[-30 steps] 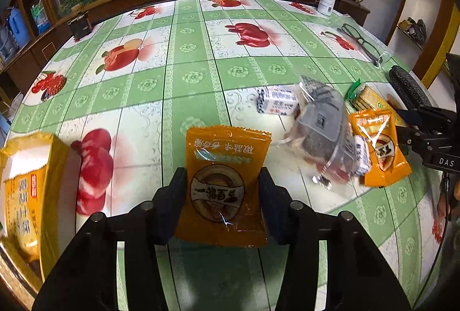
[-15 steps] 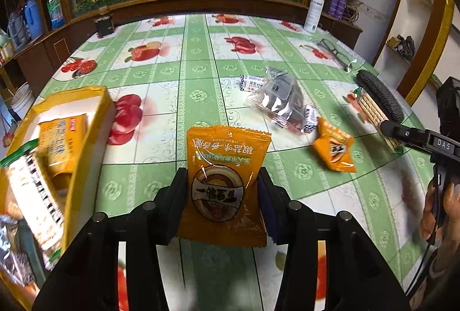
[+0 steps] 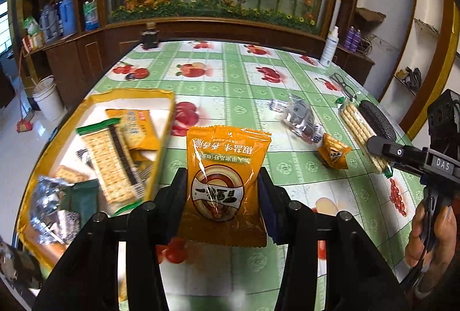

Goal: Organize snacks
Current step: 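Carry the orange snack bag and WEIDAN cracker pack over the tray with both tools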

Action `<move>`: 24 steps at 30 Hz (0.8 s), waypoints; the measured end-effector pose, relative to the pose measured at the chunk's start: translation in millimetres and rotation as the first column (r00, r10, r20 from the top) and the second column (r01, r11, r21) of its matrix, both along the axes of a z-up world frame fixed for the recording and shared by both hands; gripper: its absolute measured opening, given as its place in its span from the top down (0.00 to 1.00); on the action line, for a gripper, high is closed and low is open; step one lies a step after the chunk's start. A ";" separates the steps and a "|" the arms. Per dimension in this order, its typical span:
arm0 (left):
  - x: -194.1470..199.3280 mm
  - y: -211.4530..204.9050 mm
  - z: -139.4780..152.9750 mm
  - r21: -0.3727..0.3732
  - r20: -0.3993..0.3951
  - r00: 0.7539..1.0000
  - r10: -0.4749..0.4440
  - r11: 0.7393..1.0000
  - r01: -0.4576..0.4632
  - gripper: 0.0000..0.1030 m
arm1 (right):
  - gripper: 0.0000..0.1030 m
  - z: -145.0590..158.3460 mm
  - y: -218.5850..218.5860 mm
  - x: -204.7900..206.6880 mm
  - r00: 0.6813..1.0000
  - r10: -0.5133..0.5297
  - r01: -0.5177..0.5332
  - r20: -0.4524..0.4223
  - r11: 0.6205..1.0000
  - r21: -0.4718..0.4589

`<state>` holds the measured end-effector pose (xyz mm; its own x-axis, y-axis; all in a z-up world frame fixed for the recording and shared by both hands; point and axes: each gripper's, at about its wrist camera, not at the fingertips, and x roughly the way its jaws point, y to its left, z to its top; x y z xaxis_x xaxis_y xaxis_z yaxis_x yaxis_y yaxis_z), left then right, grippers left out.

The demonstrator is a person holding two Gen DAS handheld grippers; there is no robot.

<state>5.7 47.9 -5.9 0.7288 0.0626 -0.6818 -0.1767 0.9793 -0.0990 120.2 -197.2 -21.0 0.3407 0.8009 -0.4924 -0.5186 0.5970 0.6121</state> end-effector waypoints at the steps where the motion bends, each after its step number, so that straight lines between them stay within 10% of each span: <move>1: -4.8 5.3 1.6 0.003 0.007 1.000 0.017 1.000 -0.017 0.56 | 0.54 0.4 8.5 -2.9 1.000 0.018 -0.018 -0.001 1.000 0.000; 24: -49.8 96.2 -11.1 -0.009 0.031 0.958 0.285 0.958 -0.285 0.56 | 0.54 21.7 146.7 -44.6 0.968 0.242 -0.239 0.066 0.970 -0.044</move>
